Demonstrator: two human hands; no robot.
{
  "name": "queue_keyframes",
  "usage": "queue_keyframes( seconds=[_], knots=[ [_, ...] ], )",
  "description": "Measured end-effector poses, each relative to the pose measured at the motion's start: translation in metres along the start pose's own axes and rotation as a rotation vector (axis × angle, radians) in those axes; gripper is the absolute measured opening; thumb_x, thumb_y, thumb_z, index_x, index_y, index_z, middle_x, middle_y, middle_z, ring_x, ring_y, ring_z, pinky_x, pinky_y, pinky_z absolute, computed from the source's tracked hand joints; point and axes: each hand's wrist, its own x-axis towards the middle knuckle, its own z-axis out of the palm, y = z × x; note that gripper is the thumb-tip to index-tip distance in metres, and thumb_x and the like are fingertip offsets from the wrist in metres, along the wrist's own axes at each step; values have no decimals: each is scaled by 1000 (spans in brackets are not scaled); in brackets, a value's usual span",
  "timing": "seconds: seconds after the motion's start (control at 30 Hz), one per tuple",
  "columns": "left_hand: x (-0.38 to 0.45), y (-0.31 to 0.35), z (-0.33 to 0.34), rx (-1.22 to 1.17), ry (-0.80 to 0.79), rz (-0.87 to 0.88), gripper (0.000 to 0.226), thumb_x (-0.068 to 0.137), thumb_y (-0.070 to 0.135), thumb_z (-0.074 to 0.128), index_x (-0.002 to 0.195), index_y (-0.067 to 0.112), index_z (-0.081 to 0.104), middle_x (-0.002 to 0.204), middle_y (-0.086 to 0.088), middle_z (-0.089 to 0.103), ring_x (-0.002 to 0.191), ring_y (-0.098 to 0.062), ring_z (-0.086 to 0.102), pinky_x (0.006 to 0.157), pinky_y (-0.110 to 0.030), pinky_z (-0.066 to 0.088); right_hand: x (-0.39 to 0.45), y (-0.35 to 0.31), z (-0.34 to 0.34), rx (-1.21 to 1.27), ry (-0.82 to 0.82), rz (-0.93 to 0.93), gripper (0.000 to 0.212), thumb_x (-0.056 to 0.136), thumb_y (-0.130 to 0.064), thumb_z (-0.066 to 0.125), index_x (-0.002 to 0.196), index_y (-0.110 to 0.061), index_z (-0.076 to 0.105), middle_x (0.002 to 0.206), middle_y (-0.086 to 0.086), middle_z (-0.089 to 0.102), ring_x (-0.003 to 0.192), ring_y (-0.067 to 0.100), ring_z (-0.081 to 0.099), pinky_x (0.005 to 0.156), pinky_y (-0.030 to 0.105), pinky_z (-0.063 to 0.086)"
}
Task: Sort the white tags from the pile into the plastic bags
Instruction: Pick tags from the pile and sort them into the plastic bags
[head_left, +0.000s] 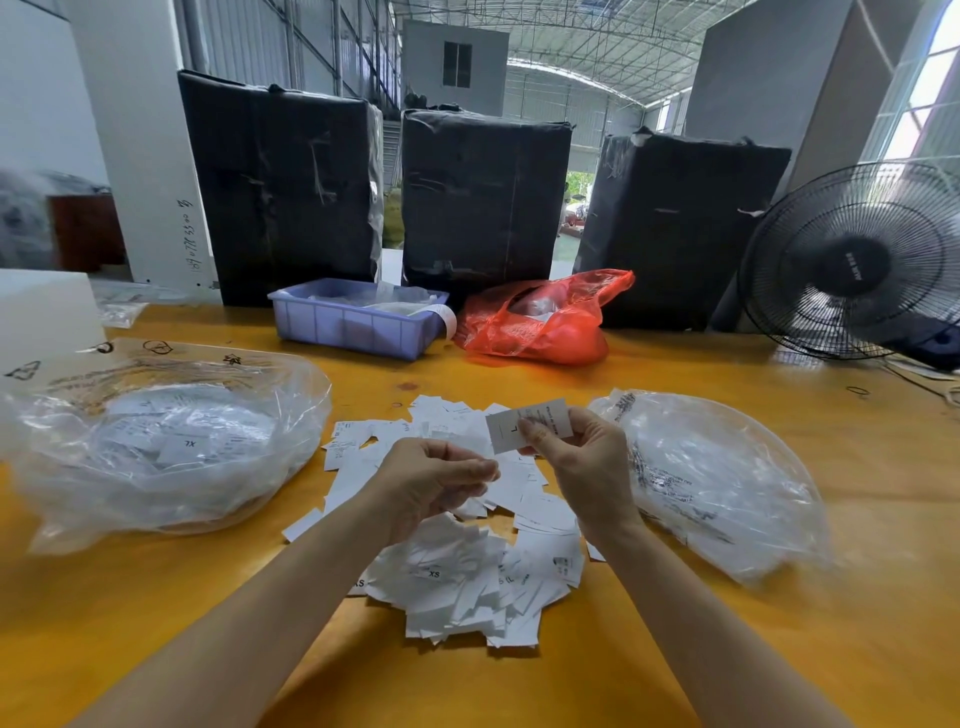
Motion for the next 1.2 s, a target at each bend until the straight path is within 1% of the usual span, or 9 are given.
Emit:
queue_keyframes(
  seconds=[0.13,0.23,0.4,0.53,0.73,0.83,0.87,1.03,1.2],
  knots=[
    [-1,0,0,5,-2,5,31,64,6,77,89,-9,67,76,-14,73,55,-14,65,47,-17,48,0,0,0,22,31,-5,8,83,-6,69,81,-13,67,78,6,70,68,16,68,63,23,56],
    [-1,0,0,7,-7,7,27,65,5,77,87,-8,67,75,-13,73,55,-13,65,47,-17,48,1,0,-1,27,60,-15,9,83,-6,68,80,-15,66,78,5,70,67,14,68,60,20,55],
    [0,0,1,13,-8,1,22,67,4,77,84,-6,68,77,-14,73,55,-13,65,45,-17,47,1,2,-1,7,41,-7,6,83,-6,68,83,-11,67,81,10,71,71,22,68,63,23,56],
    [0,-1,0,9,-12,-2,18,68,4,77,82,-5,69,75,-13,73,55,-13,65,46,-16,48,0,2,1,5,18,-12,6,83,-5,68,84,-11,68,79,8,70,69,18,68,62,22,56],
    [0,-2,0,14,-18,1,25,62,8,78,81,-4,69,75,-13,73,56,-13,66,47,-17,49,2,2,0,15,74,-27,7,84,-7,68,80,-12,67,77,7,70,69,19,68,63,24,57],
    [0,-2,0,15,-22,3,29,57,11,79,81,-4,69,76,-14,73,57,-14,66,47,-17,49,1,5,2,-41,42,-36,2,84,-7,69,86,-8,68,80,9,71,73,22,69,65,28,57],
    [0,-2,0,16,-24,3,30,57,11,79,81,-4,69,76,-14,73,57,-13,66,47,-17,49,0,6,2,-54,35,-37,4,84,-7,69,87,-6,69,80,11,71,73,23,69,66,29,57],
    [-1,-2,1,0,-23,-7,25,63,8,77,83,-5,69,76,-13,73,56,-13,66,46,-16,49,-1,8,2,-98,-22,-51,4,83,-6,69,87,-4,69,77,13,70,69,21,67,62,25,54],
    [-1,0,1,-35,-1,-8,34,62,17,76,88,-5,69,74,-15,71,54,-13,65,45,-17,49,-2,10,4,-118,-135,-20,8,83,-2,68,89,3,68,80,15,70,72,24,68,67,32,57]
  ],
)
